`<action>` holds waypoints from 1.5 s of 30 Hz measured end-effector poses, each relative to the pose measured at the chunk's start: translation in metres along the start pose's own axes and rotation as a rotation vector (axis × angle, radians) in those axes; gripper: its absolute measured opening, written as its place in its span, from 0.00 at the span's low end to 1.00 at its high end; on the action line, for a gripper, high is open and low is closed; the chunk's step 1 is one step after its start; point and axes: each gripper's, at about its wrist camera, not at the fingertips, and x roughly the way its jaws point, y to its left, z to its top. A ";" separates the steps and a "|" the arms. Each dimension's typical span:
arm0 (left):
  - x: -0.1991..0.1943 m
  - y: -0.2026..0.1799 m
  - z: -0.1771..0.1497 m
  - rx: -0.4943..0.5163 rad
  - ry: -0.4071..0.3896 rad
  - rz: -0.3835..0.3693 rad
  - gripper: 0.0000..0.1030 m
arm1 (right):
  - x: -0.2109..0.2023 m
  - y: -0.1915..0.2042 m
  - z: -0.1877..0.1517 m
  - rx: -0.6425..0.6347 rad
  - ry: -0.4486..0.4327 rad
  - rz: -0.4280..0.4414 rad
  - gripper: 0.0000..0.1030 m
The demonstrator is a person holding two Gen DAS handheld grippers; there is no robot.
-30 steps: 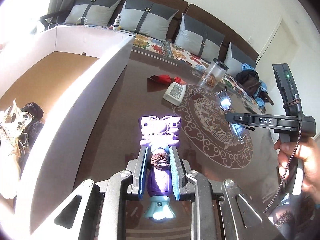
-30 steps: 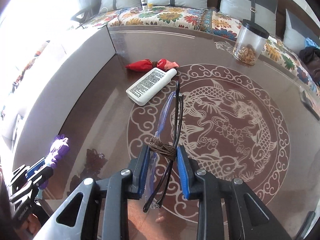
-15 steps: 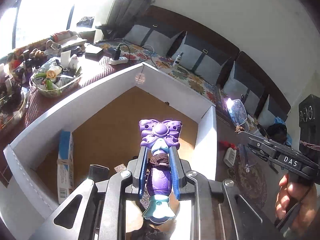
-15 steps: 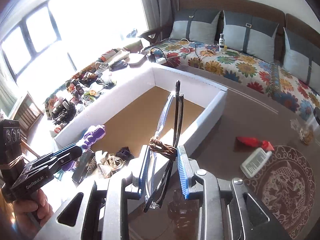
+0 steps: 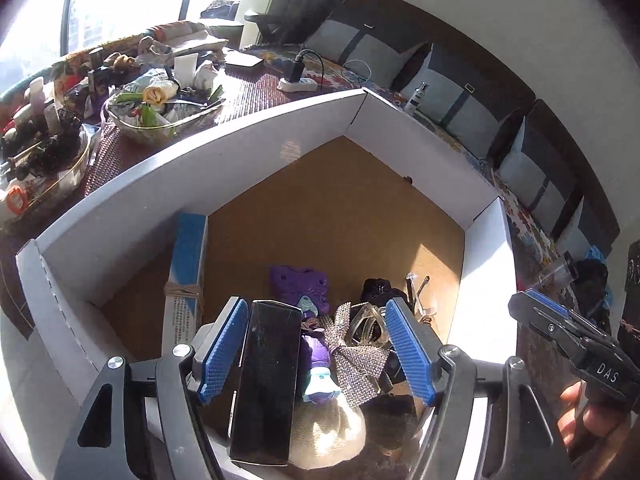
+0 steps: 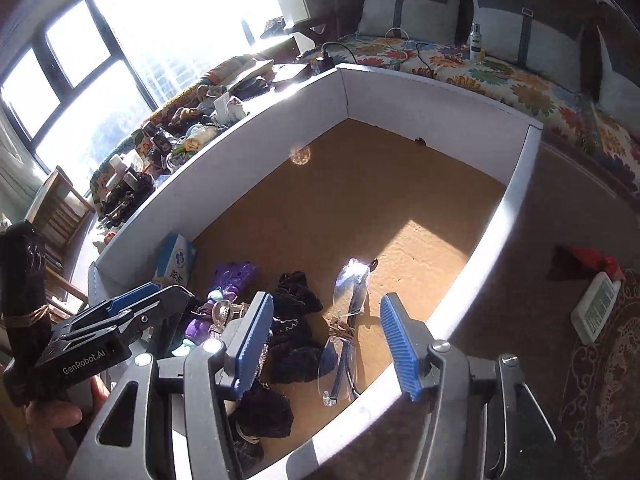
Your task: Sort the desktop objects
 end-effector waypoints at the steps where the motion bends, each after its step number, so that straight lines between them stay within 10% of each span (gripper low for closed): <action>1: -0.005 -0.003 -0.003 0.001 -0.003 0.000 0.68 | -0.015 -0.003 -0.004 -0.005 -0.048 -0.013 0.76; 7: -0.035 -0.054 -0.030 0.099 -0.008 -0.098 0.68 | -0.088 -0.055 -0.066 -0.013 -0.177 -0.146 0.93; 16: -0.058 -0.189 -0.125 0.388 0.086 -0.314 0.70 | -0.126 -0.195 -0.228 0.049 -0.027 -0.507 0.93; 25: 0.018 -0.257 -0.210 0.543 0.289 -0.226 0.70 | -0.156 -0.252 -0.280 0.260 -0.100 -0.519 0.93; 41: 0.083 -0.274 -0.190 0.636 0.193 -0.077 0.71 | -0.161 -0.272 -0.294 0.374 -0.115 -0.450 1.00; 45: 0.092 -0.259 -0.184 0.623 0.170 -0.008 1.00 | -0.149 -0.266 -0.286 0.319 -0.072 -0.488 1.00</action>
